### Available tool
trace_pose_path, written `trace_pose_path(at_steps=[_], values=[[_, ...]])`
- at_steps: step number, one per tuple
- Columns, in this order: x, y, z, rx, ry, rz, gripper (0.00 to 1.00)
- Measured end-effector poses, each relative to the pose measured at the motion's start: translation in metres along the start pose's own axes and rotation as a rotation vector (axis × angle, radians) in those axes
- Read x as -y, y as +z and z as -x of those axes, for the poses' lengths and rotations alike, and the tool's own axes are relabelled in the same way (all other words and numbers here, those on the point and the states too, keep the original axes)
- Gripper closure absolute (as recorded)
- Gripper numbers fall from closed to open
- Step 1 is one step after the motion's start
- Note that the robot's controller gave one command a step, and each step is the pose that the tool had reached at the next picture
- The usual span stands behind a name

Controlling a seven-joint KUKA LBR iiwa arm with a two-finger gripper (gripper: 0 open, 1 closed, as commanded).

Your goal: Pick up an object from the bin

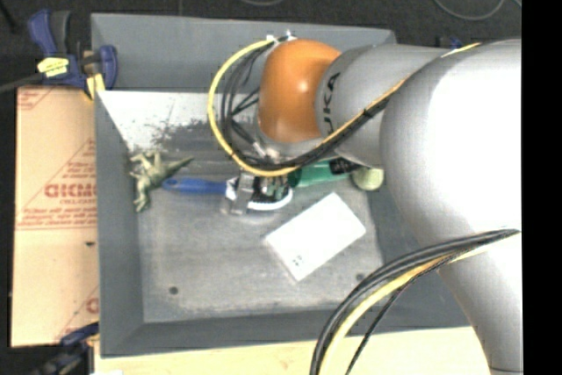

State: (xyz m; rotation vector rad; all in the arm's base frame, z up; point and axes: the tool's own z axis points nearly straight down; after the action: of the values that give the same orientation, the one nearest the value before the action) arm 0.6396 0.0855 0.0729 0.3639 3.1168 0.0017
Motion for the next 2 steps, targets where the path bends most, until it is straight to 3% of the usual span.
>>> trace_pose_path(at_steps=[2], values=[[0.0003, -0.002, 0.0, 0.001, 0.0, 0.0, 1.0]])
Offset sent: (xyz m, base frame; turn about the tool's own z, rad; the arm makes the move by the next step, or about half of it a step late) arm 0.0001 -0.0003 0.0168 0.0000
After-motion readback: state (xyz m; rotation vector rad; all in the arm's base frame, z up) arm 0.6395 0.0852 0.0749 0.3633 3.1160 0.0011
